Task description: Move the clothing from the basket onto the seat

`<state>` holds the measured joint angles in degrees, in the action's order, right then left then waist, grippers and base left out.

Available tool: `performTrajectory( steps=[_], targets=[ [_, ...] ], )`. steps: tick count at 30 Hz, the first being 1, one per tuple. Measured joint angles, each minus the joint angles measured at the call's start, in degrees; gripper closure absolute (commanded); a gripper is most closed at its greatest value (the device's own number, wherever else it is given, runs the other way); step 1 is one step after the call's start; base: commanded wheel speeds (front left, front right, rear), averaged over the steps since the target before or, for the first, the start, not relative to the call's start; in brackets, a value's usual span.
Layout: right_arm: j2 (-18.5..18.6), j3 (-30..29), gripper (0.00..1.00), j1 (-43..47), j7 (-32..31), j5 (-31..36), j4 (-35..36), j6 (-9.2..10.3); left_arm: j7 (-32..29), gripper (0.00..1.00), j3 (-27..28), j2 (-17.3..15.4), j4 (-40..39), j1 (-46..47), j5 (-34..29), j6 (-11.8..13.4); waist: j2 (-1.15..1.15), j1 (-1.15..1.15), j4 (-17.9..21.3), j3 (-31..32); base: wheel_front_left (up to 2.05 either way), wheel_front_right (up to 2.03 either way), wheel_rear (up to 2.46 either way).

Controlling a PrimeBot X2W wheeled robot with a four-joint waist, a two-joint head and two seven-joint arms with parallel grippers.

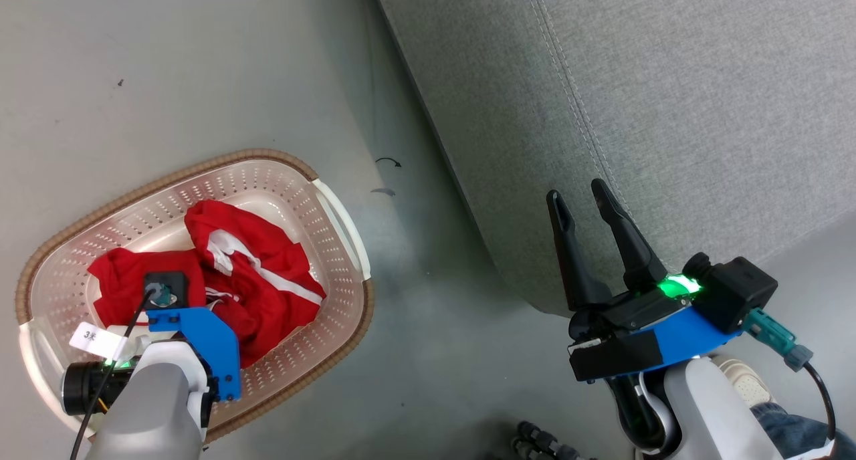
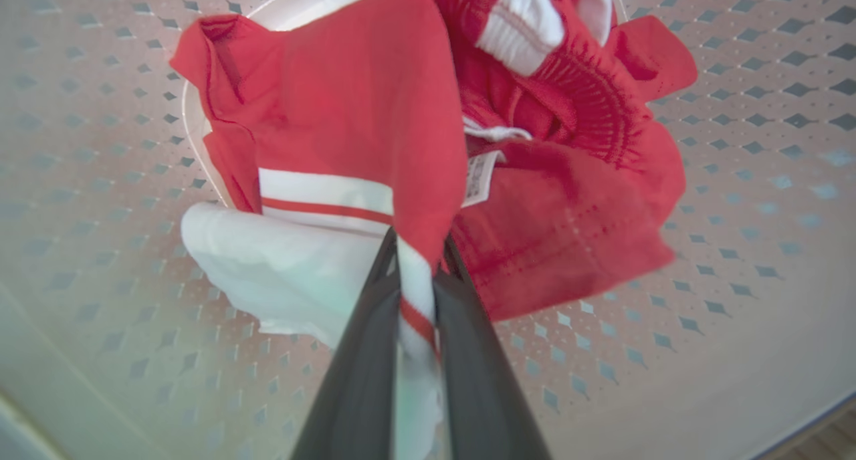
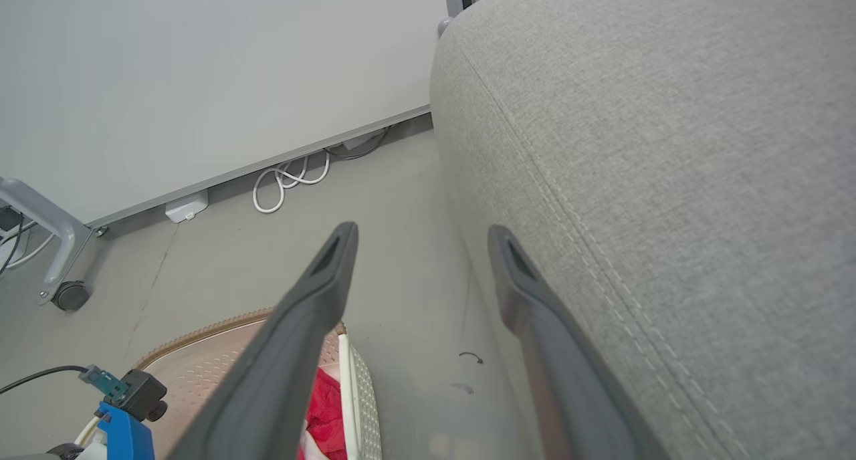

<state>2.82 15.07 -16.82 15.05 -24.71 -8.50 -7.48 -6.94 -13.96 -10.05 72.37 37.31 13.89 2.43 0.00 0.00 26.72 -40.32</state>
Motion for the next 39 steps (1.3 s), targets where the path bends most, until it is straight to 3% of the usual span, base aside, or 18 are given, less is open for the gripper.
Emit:
performTrajectory(
  steps=[10,16,25,32,39],
  targets=[
    [0.0,-0.1,0.0,-0.1,0.0,0.1,-0.4,0.0,0.3,1.0,0.1,-0.3,0.6,0.4,1.8,-1.8,0.0,0.0,-0.6,1.0,0.0,0.0,0.0],
    [0.0,-0.8,0.0,-0.4,0.0,1.8,-1.0,0.0,0.7,1.0,-0.5,1.3,0.9,0.3,2.2,-3.0,0.0,0.0,-2.3,3.4,0.0,0.0,0.0],
    [0.0,-2.6,0.0,0.1,0.0,6.2,-3.9,0.0,2.7,1.0,-2.2,5.6,1.1,-1.1,3.1,-5.6,0.0,-0.01,-7.7,10.1,0.0,0.0,0.0],
    [0.0,-4.1,0.0,1.8,0.0,8.8,-6.4,0.0,4.0,1.0,-4.7,7.0,1.2,-3.6,3.8,-8.1,0.01,-0.01,-13.1,17.7,0.0,0.0,0.0],
    [-0.1,-4.6,0.0,4.5,0.0,9.7,-8.9,0.0,3.5,1.0,-12.1,7.1,-6.8,-7.8,11.3,-9.6,0.0,-0.02,-18.2,25.5,0.0,0.0,0.0]
  ],
)
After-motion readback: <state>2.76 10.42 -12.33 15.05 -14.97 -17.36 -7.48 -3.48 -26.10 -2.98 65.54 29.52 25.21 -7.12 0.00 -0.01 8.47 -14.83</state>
